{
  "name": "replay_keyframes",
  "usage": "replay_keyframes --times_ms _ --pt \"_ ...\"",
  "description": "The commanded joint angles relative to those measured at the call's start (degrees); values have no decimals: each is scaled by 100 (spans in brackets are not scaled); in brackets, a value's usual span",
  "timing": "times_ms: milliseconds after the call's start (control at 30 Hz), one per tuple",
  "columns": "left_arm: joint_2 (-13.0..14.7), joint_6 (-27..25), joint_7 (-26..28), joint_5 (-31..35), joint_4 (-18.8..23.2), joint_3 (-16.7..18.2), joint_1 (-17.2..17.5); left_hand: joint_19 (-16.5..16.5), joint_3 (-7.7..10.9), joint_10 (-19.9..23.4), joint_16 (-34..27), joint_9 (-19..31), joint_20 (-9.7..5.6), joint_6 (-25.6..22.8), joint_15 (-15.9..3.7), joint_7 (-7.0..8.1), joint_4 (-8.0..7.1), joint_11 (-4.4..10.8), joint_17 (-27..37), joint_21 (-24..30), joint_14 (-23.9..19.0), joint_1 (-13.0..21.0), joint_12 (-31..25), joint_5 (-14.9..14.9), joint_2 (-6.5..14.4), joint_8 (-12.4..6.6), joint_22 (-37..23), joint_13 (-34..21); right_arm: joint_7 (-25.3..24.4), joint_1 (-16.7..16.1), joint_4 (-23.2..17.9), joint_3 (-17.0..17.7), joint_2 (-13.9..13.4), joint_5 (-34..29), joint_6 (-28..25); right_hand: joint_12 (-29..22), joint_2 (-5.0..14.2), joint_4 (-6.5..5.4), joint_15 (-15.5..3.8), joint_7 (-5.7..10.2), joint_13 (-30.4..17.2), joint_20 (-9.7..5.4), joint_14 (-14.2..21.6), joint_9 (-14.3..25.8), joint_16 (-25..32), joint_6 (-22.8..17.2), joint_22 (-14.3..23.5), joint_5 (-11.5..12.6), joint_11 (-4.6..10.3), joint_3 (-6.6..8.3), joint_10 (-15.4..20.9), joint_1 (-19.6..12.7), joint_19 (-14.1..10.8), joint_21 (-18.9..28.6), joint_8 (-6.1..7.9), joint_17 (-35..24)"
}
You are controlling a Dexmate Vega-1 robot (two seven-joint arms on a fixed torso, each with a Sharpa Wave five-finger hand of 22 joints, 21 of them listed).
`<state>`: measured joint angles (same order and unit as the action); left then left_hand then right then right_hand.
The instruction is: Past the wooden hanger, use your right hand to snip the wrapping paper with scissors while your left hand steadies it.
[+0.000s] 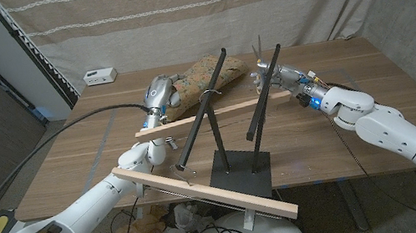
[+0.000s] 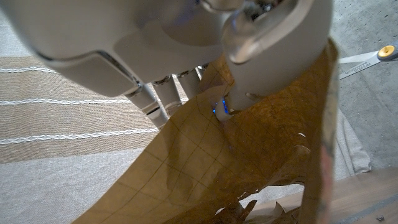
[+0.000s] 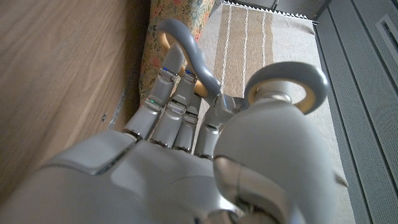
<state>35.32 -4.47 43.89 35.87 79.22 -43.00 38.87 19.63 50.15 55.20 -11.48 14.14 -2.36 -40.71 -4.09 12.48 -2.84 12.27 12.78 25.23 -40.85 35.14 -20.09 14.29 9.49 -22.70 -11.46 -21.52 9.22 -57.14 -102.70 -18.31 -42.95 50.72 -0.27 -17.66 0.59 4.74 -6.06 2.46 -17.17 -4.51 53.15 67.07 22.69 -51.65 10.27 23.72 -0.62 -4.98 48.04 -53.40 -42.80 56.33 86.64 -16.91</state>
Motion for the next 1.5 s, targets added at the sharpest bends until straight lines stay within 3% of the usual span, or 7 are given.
replay_keyframes --times_ms 33,633,867,900,1133,1433,1500 --pt "-171 152 -17 -135 -320 -41 -219 -13 -7 37 11 28 -174 -50 -908 3 -16 0 15 -2 0 55 9 8 1 -46 -16 -19 231 236 15 -250 -46 37 -350 20 20 -7 -642 2 -2 -736 -153 -38 58 15 22 -10 736 -62 1385 58 -71 -29 -45 -16" --pt "-254 452 -50 -210 -709 -185 -544 -17 -7 18 20 85 -193 -121 -915 -3 -23 2 8 -4 28 46 33 16 -9 -118 -15 -9 707 756 106 -690 -87 -43 -912 8 46 -30 -627 -13 -3 -739 -188 39 198 85 24 -39 703 -184 1355 147 -137 -107 -18 9" --pt "-265 489 -59 -242 -815 -208 -614 -11 -5 8 20 101 -198 -137 -920 -3 -23 2 7 -1 33 47 43 19 -6 -137 -16 -3 997 1071 174 -907 -184 -173 -1238 24 43 -81 -601 -36 13 -740 -264 -32 227 183 23 -54 644 -268 1296 289 -157 -162 -91 44" --pt "-271 508 -67 -262 -837 -209 -624 -10 -4 8 21 104 -200 -140 -920 -3 -22 2 7 -1 36 48 43 20 -6 -140 -16 -4 1037 1111 191 -935 -186 -185 -1277 44 28 -103 -592 -42 25 -742 -279 -140 227 163 22 -60 640 -297 1258 345 -162 -173 -156 54" --pt "-305 662 -101 -360 -1000 -229 -727 -2 -4 1 17 150 -205 -171 -916 -7 -25 3 7 2 39 46 52 31 -10 -193 -15 -8 1482 1481 406 -1234 -174 -358 -1548 83 -14 -140 -565 -88 84 -716 -402 -95 196 241 19 -59 570 -379 1190 488 -153 -242 -139 110" --pt "-308 843 -137 -413 -1087 -252 -840 3 -10 -22 18 188 -214 -175 -915 -7 -38 4 5 4 46 33 73 43 -24 -228 -15 0 1722 1675 550 -1427 -90 -516 -1640 118 -86 -180 -551 -152 131 -666 -457 -108 157 289 14 -51 520 -470 1115 642 -174 -285 -152 177" --pt "-295 881 -144 -422 -1076 -250 -846 2 -10 -23 19 190 -216 -178 -917 -8 -38 4 5 4 48 34 73 44 -24 -231 -15 0 1757 1712 552 -1456 -85 -520 -1705 120 -92 -185 -551 -145 141 -659 -462 -221 150 265 14 -45 513 -482 1110 665 -178 -295 -219 192"
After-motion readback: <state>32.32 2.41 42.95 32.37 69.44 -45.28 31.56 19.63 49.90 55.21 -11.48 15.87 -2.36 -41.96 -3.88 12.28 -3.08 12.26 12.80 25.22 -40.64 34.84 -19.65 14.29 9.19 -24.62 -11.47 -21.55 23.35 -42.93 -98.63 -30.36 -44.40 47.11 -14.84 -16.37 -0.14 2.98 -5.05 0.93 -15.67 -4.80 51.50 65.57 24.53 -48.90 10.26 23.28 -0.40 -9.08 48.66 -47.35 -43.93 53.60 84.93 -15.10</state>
